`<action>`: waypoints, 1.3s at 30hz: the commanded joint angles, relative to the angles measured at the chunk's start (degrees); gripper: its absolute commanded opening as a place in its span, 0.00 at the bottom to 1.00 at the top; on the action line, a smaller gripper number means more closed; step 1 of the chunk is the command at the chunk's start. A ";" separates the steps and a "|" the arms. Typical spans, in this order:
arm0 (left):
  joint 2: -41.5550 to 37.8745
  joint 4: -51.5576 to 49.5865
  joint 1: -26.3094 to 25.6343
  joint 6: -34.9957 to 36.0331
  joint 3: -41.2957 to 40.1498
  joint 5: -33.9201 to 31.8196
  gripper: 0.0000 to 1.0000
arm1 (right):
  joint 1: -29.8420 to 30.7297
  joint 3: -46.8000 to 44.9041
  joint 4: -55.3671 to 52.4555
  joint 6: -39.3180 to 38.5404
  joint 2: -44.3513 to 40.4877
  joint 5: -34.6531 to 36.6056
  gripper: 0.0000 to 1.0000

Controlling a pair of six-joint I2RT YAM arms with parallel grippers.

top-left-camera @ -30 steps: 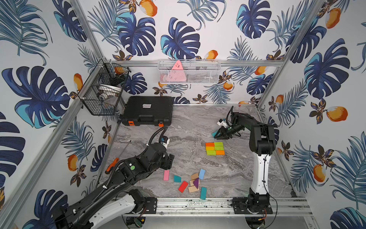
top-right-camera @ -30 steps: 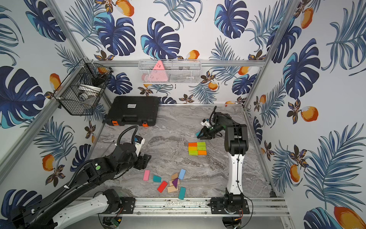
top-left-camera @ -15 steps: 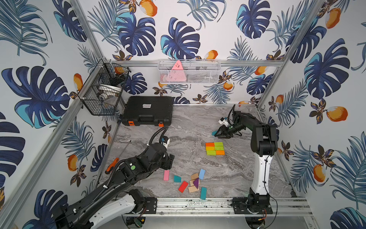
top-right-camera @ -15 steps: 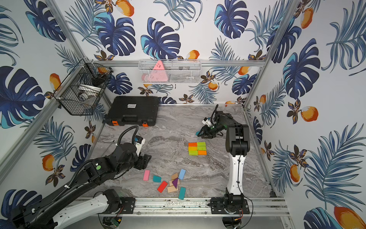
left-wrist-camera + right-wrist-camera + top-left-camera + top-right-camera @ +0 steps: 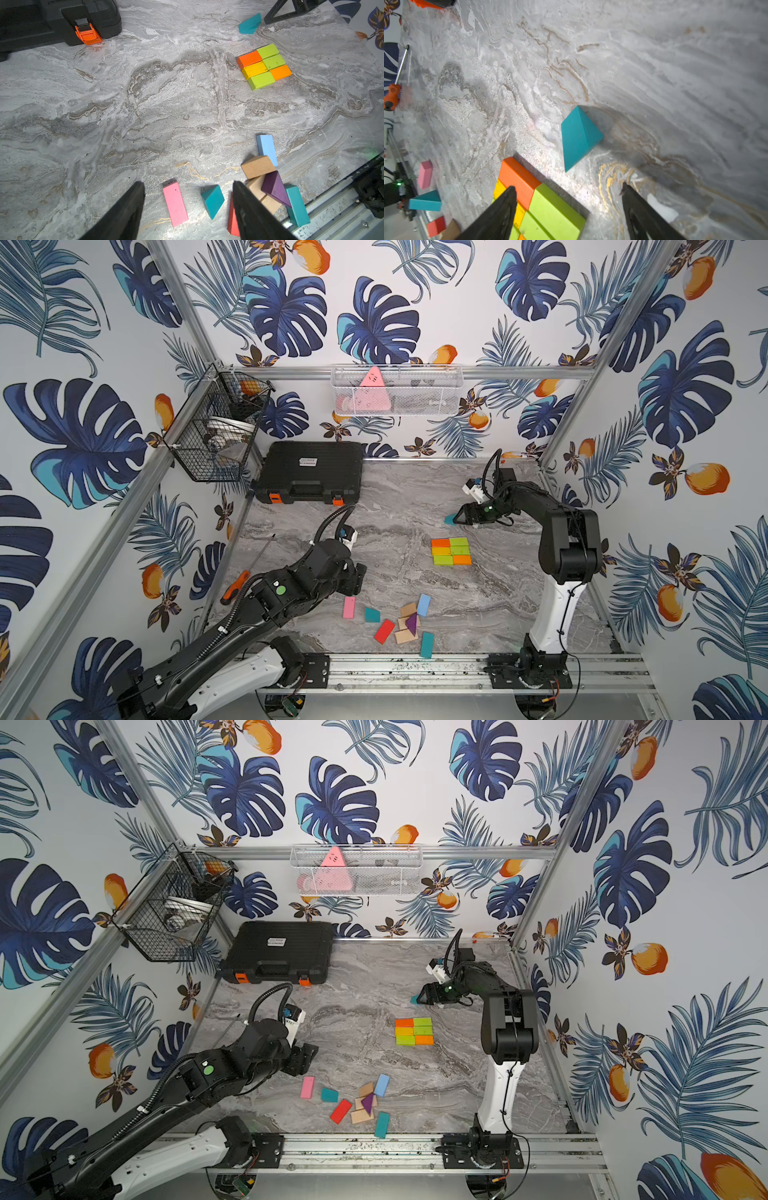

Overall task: Assemble a piece of candy with building blocks
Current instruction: Assemble the building block at the center of the board.

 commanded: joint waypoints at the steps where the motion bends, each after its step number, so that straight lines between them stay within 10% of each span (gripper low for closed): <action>1: 0.02 -0.01 -0.05 1.05 0.20 0.10 0.72 | 0.17 -0.10 5.89 -5.05 -0.37 0.82 0.82; 18: 0.87 0.08 -0.10 1.18 0.21 0.17 0.72 | 5.23 4.99 -0.89 -16.88 6.85 8.65 0.68; 39: 0.37 0.10 -0.10 1.23 0.20 0.63 0.72 | 7.66 8.63 -8.52 -13.53 5.04 7.14 0.27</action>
